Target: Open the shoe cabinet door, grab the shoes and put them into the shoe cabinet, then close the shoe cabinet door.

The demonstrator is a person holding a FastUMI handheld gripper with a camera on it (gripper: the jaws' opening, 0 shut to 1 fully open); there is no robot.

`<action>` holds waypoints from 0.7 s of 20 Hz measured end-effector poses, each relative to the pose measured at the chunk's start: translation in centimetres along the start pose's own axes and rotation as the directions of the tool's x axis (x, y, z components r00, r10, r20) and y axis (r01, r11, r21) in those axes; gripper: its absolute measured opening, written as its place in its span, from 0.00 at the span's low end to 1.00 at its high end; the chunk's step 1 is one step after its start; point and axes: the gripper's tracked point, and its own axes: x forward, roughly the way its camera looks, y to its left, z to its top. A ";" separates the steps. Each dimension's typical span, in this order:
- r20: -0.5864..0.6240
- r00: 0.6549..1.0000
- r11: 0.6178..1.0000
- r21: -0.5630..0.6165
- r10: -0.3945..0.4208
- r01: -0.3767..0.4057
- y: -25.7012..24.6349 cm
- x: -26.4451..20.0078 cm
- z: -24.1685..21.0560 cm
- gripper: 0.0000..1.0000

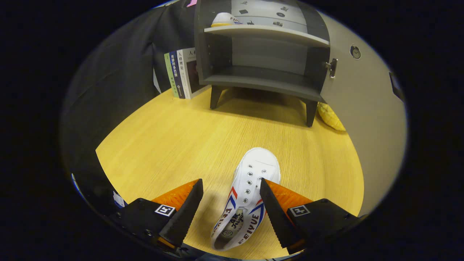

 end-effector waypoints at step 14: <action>-0.098 0.995 0.999 -0.033 -0.010 0.007 0.1 0.1 -1.1 0.02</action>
